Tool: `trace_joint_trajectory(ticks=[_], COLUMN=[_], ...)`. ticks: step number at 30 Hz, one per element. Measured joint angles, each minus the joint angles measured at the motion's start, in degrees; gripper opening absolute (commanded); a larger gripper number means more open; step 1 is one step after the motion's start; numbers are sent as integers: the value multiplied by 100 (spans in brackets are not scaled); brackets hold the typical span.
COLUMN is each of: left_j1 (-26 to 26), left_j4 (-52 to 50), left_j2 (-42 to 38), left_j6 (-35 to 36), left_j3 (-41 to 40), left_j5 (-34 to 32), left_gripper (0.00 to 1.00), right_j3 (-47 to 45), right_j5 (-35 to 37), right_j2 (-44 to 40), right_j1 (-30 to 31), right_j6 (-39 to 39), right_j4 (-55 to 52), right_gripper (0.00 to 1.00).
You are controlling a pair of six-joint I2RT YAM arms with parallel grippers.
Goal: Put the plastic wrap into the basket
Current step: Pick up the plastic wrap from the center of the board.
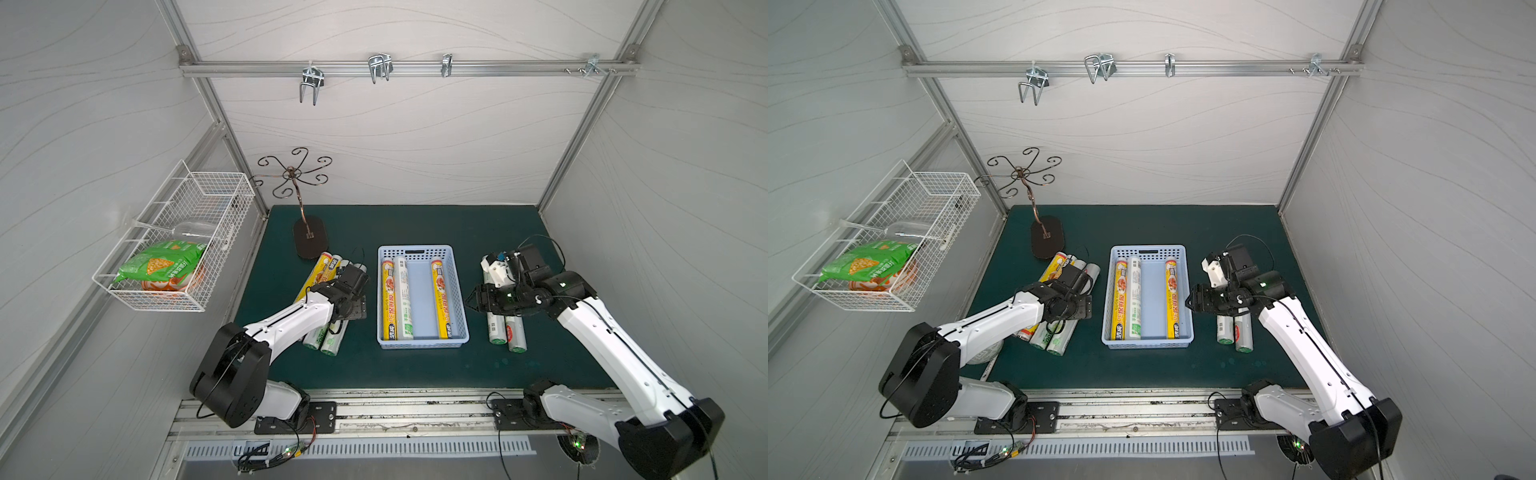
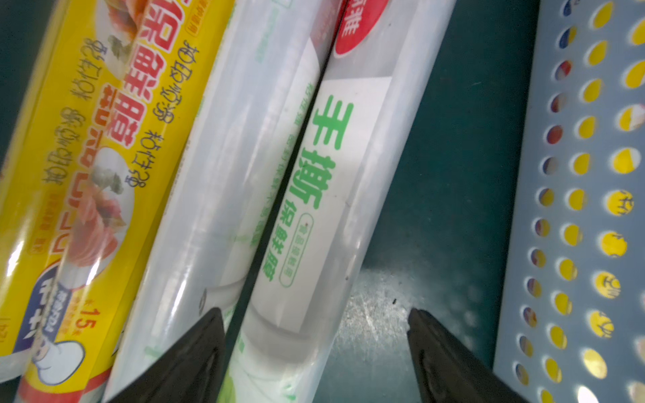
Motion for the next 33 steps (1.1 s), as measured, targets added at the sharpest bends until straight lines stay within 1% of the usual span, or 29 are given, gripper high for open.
trace_joint_trajectory(ticks=[11, 23, 33], left_j1=[4, 4, 4], left_j4=[278, 334, 400], left_j2=[352, 691, 909], left_j6=[17, 46, 66], left_j3=[-2, 7, 149], left_j5=[317, 570, 675], left_gripper=[79, 72, 63], right_j3=[-7, -70, -70], right_j5=[-4, -50, -116], right_j2=[2, 52, 94], right_j1=[-17, -55, -81], right_j6=[-13, -17, -20], right_j4=[0, 4, 7], right_gripper=[66, 66, 66])
